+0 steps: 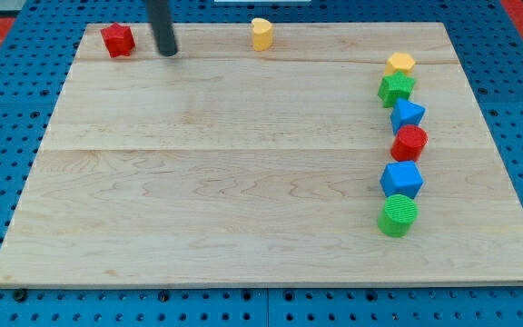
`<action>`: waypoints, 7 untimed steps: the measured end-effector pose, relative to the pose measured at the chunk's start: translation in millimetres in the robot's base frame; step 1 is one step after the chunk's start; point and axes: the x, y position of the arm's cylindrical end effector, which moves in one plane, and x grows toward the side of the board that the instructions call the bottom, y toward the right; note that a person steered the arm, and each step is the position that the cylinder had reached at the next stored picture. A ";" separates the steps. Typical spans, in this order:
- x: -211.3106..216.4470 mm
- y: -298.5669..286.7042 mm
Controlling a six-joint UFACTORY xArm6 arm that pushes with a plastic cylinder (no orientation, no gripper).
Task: Slide the yellow heart diagonal above the hexagon
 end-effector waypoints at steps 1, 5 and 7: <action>-14.9 95.4; -24.6 254.3; 11.0 247.2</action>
